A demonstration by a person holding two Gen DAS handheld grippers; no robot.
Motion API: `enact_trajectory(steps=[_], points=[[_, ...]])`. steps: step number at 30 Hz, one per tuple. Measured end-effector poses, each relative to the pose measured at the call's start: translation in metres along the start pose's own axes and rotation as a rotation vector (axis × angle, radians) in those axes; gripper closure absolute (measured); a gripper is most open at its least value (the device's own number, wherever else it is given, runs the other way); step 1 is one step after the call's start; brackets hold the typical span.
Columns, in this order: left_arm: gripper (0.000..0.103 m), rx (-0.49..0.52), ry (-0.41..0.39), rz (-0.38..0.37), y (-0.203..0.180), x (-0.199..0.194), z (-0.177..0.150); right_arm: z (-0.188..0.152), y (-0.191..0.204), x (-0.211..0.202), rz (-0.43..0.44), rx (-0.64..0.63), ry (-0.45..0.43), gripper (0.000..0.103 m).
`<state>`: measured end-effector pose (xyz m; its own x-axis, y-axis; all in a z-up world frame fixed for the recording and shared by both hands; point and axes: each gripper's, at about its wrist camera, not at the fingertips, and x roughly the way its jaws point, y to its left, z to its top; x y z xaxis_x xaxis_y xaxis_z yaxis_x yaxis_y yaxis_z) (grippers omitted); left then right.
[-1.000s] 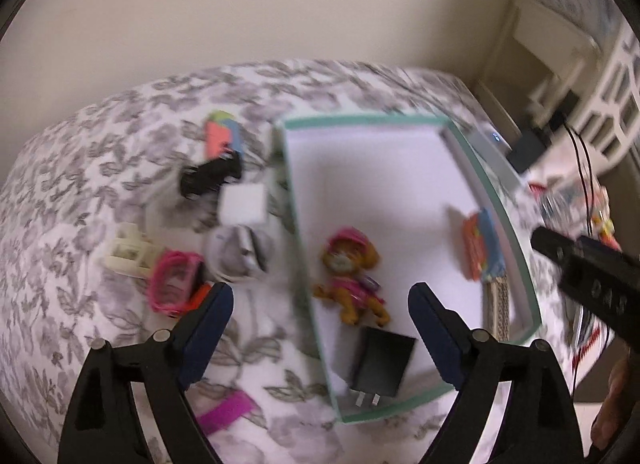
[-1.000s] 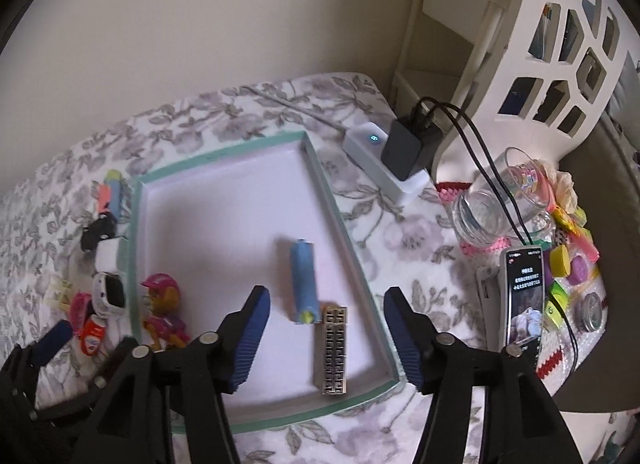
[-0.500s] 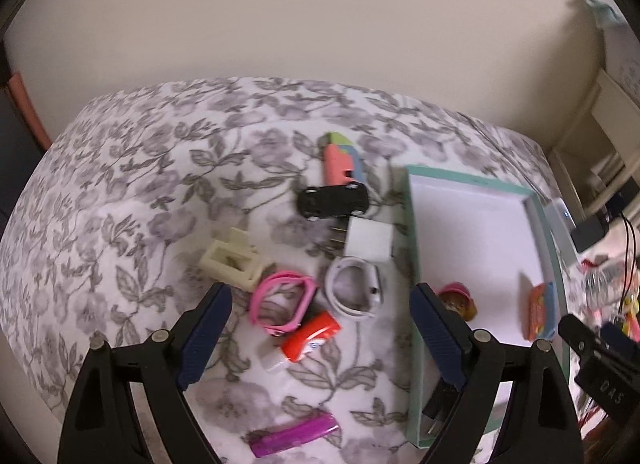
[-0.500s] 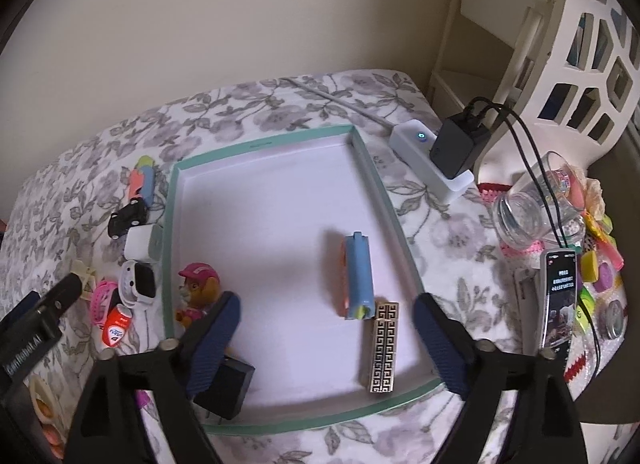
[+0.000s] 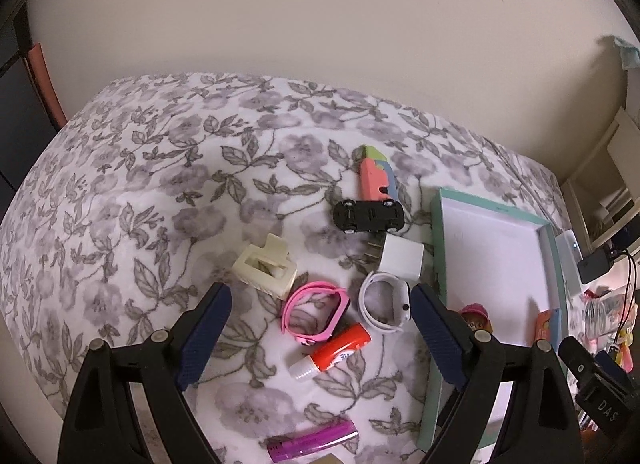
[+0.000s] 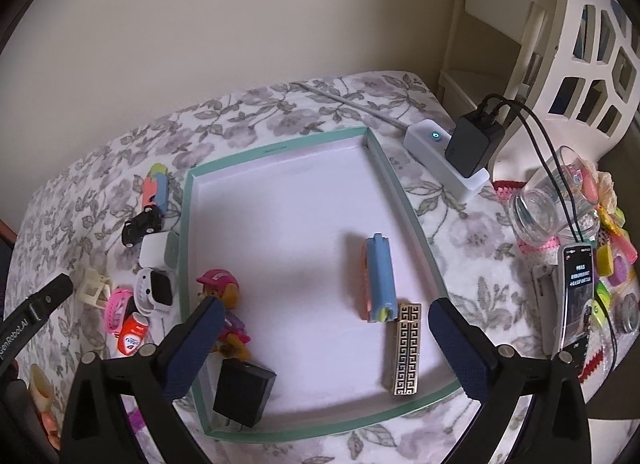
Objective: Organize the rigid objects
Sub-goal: 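Open both grippers and withdraw them from the tray, then move both tools over the pile toward the purple lighter and glue bottle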
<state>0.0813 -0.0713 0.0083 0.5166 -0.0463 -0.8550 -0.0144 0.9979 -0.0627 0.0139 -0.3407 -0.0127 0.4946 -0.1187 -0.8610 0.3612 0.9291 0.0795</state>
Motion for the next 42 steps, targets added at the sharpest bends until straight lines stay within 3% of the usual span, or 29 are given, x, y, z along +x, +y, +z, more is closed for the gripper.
enact_trajectory(steps=[5,10,19,30,42], points=[[0.012,-0.01,-0.032,-0.013,0.008,-0.007,0.001,-0.001,0.011,-0.008,0.069,0.009,-0.023,0.0],[0.012,-0.009,-0.007,-0.008,0.021,-0.01,-0.002,-0.006,0.037,-0.013,0.115,-0.049,-0.019,0.0],[0.012,0.006,0.11,0.11,0.05,0.002,-0.024,-0.034,0.09,0.006,0.195,-0.189,0.08,0.0],[0.012,-0.015,0.246,0.164,0.084,0.02,-0.059,-0.079,0.137,0.022,0.248,-0.32,0.202,0.0],[0.012,-0.069,0.265,0.169,0.11,0.018,-0.074,-0.116,0.176,0.027,0.235,-0.469,0.241,0.0]])
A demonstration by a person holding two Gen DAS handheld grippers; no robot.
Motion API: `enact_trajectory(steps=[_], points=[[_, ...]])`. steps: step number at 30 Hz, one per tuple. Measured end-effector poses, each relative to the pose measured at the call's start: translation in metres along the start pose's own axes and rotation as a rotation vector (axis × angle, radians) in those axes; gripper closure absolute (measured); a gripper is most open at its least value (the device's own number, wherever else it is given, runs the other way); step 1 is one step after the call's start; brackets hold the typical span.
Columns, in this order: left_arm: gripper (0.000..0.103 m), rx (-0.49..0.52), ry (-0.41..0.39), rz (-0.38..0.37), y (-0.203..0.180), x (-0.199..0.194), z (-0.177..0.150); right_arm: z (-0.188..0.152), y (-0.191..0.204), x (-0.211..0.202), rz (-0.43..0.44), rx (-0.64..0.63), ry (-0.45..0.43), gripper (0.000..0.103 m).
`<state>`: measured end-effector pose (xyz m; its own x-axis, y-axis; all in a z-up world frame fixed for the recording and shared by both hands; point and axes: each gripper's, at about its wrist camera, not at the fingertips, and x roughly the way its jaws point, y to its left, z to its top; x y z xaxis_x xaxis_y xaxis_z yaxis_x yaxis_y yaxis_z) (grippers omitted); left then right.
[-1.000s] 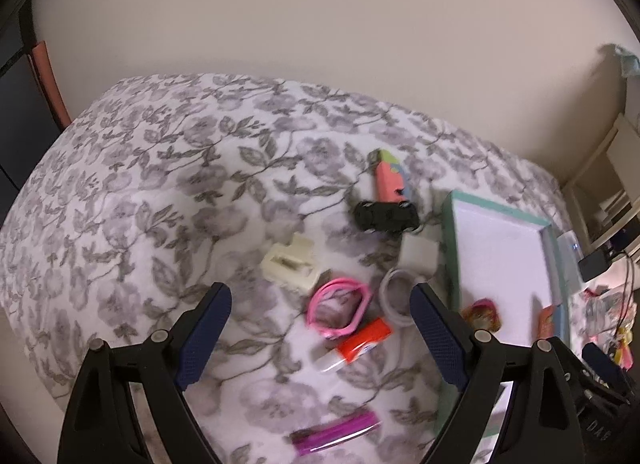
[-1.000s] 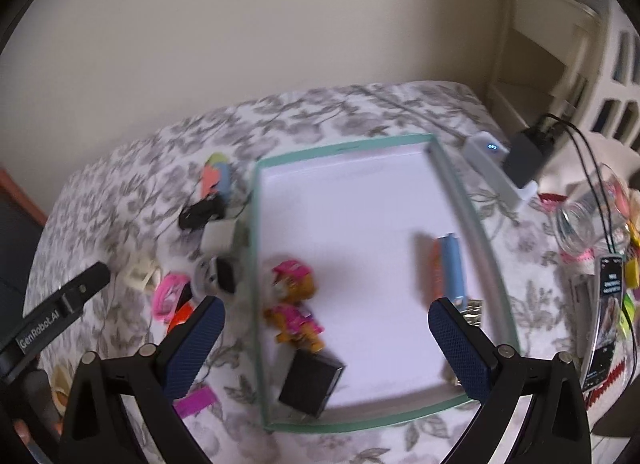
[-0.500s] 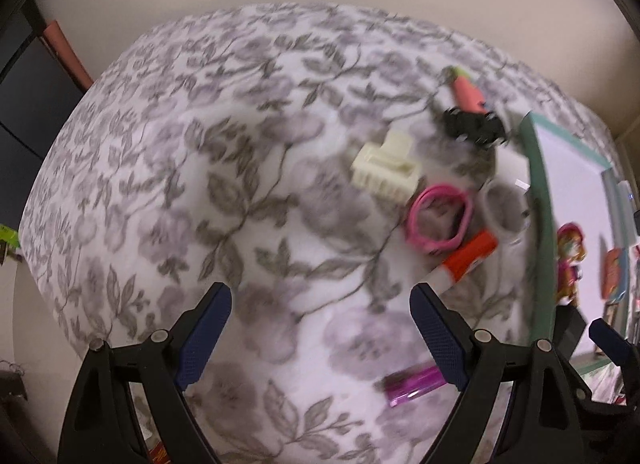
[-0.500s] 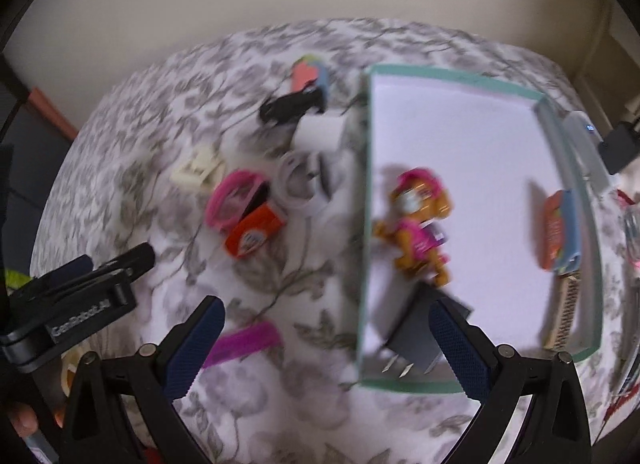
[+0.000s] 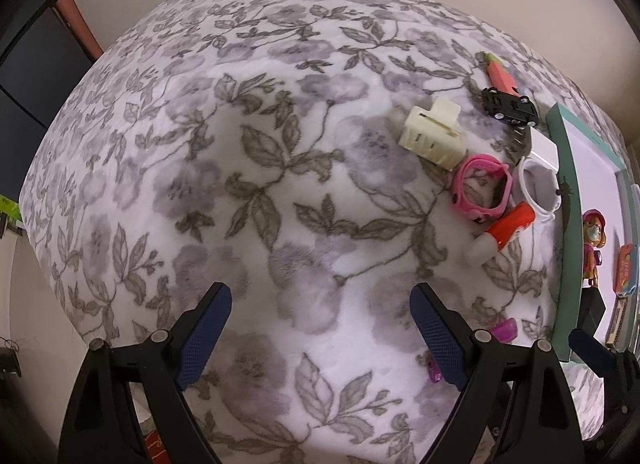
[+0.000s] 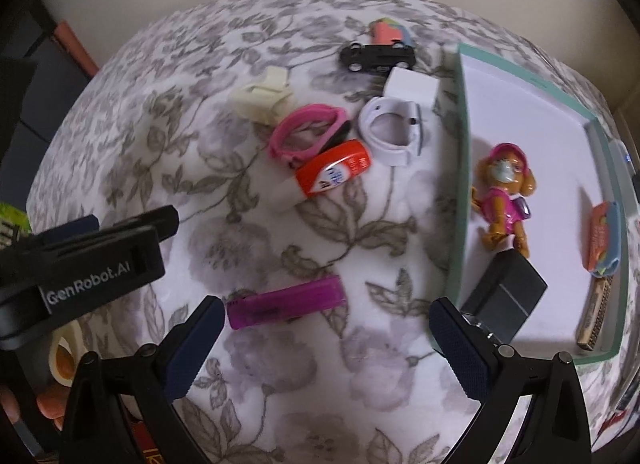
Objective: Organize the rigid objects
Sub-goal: 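Move both tools over the pile toward the purple lighter and glue bottle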
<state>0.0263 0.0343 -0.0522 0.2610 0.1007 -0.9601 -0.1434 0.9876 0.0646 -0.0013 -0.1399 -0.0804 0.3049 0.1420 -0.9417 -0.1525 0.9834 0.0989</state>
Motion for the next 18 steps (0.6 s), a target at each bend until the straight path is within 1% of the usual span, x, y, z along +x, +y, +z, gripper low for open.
enact_trajectory(steps=[6,13,18], points=[[0.012,-0.023,0.001,-0.004,0.008,0.002,0.003,-0.002,0.011,0.012,-0.002,-0.033,0.031,0.0],[0.012,-0.032,0.0,-0.01,0.009,0.003,0.005,-0.002,0.022,0.025,0.003,-0.054,0.062,0.0],[0.012,-0.041,0.005,-0.011,0.01,0.004,0.005,-0.003,0.034,0.039,-0.015,-0.086,0.082,0.0]])
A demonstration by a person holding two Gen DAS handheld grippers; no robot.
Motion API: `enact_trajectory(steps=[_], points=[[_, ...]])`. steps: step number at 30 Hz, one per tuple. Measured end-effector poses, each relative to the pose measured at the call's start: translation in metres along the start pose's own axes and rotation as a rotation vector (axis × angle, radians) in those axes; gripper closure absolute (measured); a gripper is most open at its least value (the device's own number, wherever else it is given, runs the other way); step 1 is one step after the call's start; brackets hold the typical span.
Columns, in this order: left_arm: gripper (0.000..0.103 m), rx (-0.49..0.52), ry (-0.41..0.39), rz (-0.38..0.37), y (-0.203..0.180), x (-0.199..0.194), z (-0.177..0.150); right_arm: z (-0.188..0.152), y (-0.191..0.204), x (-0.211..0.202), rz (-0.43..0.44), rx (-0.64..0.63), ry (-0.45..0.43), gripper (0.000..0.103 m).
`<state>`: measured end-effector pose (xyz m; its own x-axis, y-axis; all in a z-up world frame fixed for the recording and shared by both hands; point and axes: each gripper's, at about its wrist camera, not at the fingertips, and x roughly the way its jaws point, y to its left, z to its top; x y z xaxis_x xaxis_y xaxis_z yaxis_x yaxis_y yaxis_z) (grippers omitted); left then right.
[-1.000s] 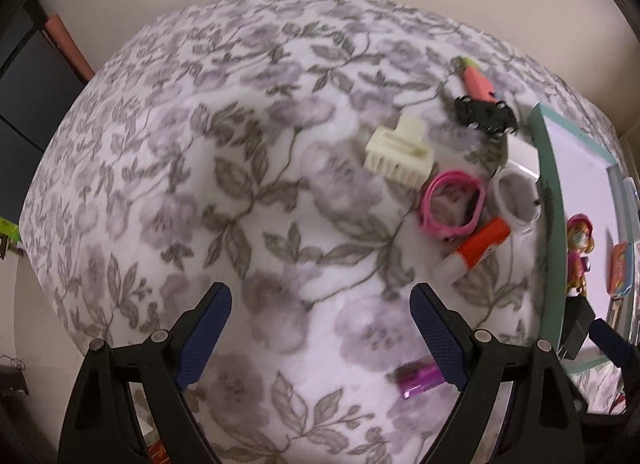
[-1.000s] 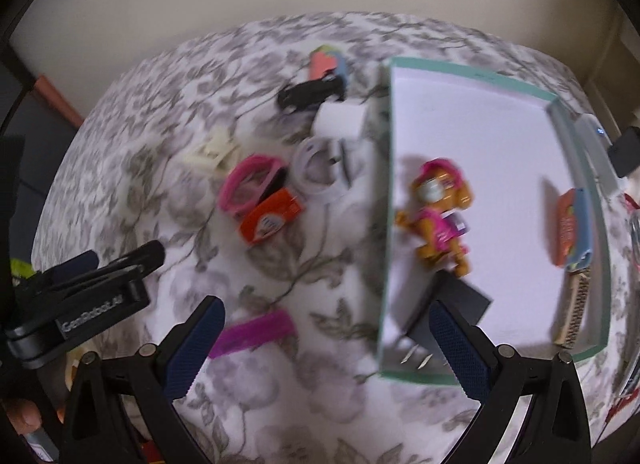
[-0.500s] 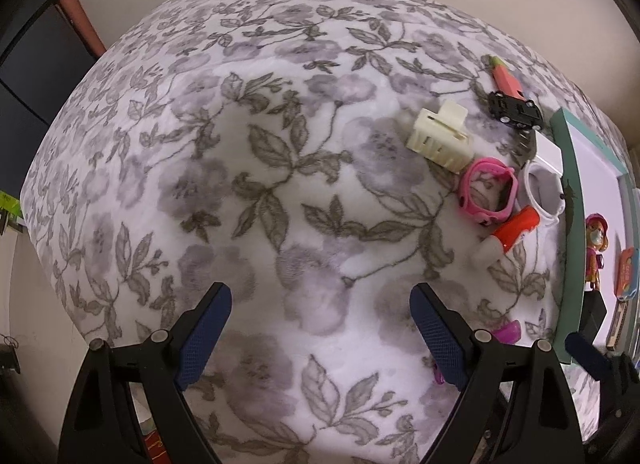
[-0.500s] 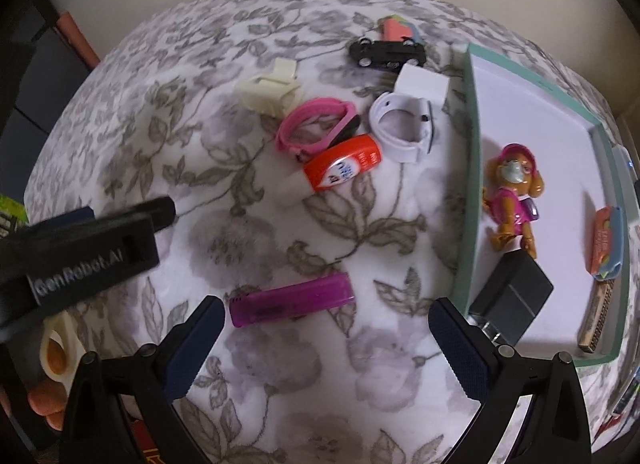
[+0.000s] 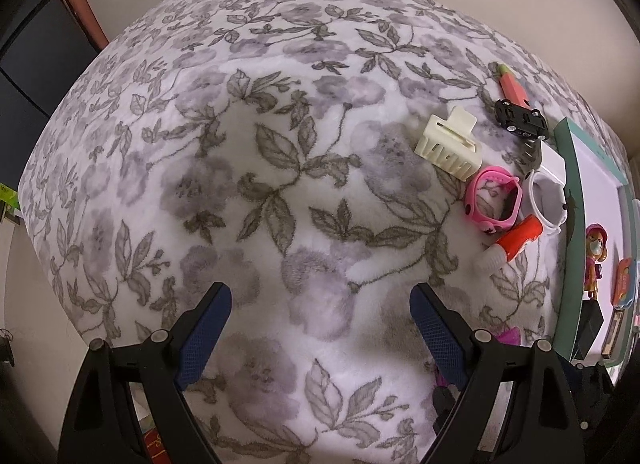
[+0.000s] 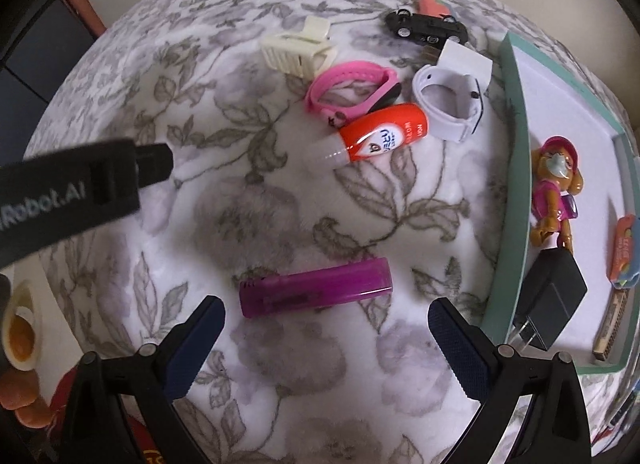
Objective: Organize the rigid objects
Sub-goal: 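Move both tools over the pile toward the purple lighter and glue bottle, then grasp the purple lighter with the right gripper while the left gripper grasps the red-white glue bottle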
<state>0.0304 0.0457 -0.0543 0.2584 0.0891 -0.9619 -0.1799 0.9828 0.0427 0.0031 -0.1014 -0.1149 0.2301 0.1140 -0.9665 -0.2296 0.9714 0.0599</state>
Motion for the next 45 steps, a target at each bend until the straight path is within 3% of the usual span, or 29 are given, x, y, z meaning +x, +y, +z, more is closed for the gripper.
enact_trajectory(steps=[10,20,35,39,43,45], points=[[0.012,0.011,0.016,-0.005,-0.003,0.006,0.002,0.003,0.004,0.013,-0.028,-0.001,0.016,0.019],[0.012,0.038,-0.001,-0.055,-0.02,0.01,0.007,0.012,-0.026,0.012,-0.01,0.045,0.009,0.02],[0.013,0.124,-0.031,-0.225,-0.068,0.017,0.014,0.026,-0.068,0.004,0.032,0.098,-0.017,0.02],[0.031,0.155,-0.012,-0.249,-0.077,0.025,0.017,0.028,-0.061,0.005,0.036,0.099,-0.018,0.02],[0.033,0.185,-0.007,-0.273,-0.086,0.031,0.02,0.027,-0.063,0.005,0.046,0.106,-0.017,0.02],[0.041,0.214,-0.003,-0.294,-0.09,0.033,0.022,0.023,-0.062,0.003,0.05,0.112,-0.018,0.02]])
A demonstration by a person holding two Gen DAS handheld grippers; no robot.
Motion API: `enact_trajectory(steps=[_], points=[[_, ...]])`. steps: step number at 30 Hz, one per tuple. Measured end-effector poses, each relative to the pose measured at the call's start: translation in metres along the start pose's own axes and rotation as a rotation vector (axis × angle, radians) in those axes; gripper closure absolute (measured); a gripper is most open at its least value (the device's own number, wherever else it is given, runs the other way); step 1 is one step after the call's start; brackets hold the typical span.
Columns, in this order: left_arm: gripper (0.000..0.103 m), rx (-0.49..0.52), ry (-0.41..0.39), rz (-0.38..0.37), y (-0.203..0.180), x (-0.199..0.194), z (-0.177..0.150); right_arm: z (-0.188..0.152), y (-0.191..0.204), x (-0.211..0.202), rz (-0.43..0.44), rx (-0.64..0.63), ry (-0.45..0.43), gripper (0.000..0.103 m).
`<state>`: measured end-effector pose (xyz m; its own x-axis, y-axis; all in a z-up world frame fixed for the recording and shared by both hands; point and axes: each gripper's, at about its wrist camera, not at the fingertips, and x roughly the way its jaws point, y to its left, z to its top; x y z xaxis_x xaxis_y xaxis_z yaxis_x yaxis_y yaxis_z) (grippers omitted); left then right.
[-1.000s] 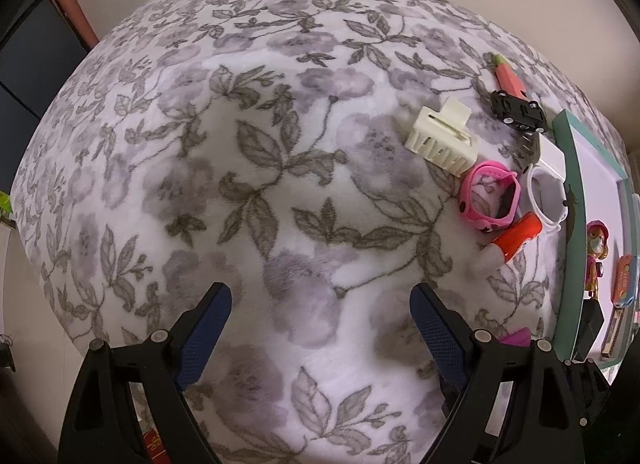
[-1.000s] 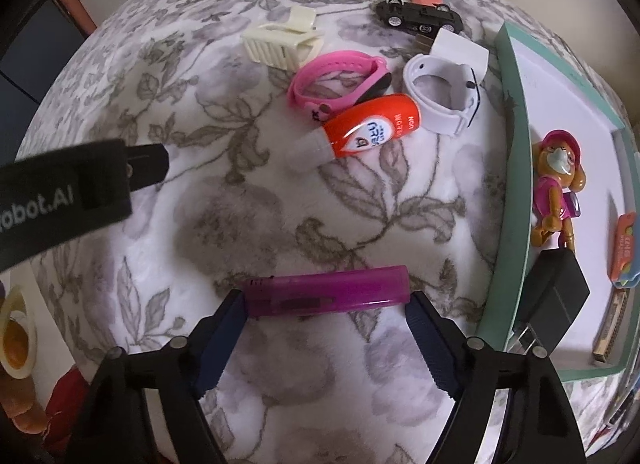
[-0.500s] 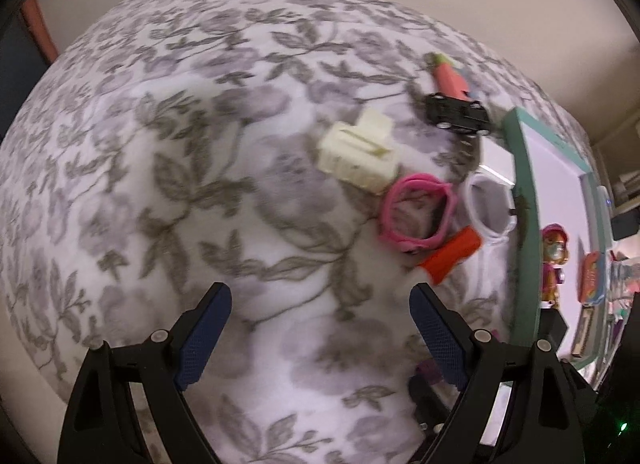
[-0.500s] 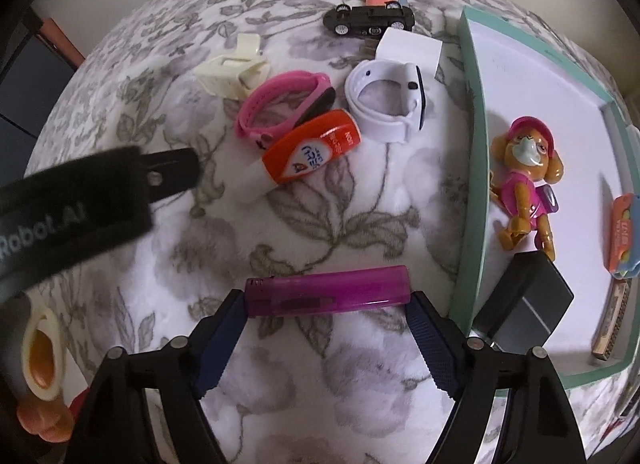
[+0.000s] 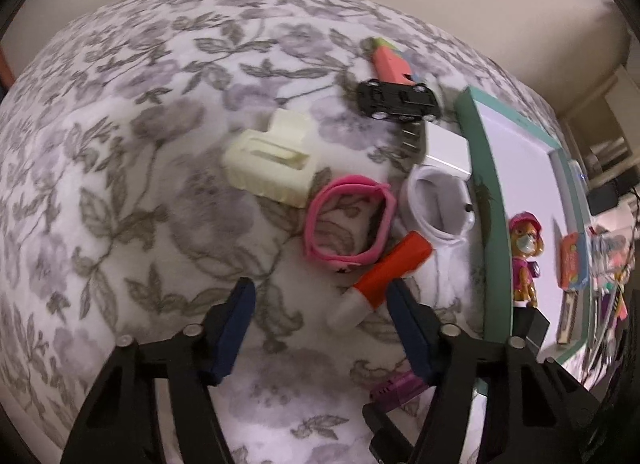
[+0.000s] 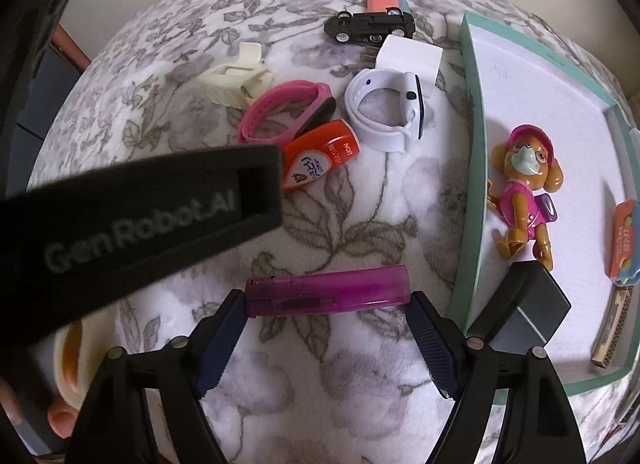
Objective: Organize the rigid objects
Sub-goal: 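Grasp the purple lighter with the right gripper while the left gripper grasps the red-white glue bottle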
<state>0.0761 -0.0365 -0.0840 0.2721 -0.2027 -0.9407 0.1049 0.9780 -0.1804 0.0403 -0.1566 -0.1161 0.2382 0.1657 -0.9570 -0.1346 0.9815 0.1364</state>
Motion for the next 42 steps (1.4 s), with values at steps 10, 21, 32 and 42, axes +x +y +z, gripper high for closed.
enact_trajectory(steps=[10,21,32,42], points=[[0.059,0.085,0.032,-0.064,-0.014,0.011,0.007,0.002,0.0,-0.005,0.02,0.001,0.0,0.02],[0.094,0.137,0.031,-0.097,-0.023,0.005,0.003,-0.003,-0.001,-0.012,0.03,0.008,-0.017,0.02],[0.095,0.121,0.012,-0.104,-0.017,0.001,0.003,-0.008,-0.02,-0.046,0.04,0.063,-0.072,0.02],[0.071,0.125,0.008,-0.083,-0.025,0.009,0.006,-0.011,-0.065,-0.07,0.022,0.188,-0.123,0.02]])
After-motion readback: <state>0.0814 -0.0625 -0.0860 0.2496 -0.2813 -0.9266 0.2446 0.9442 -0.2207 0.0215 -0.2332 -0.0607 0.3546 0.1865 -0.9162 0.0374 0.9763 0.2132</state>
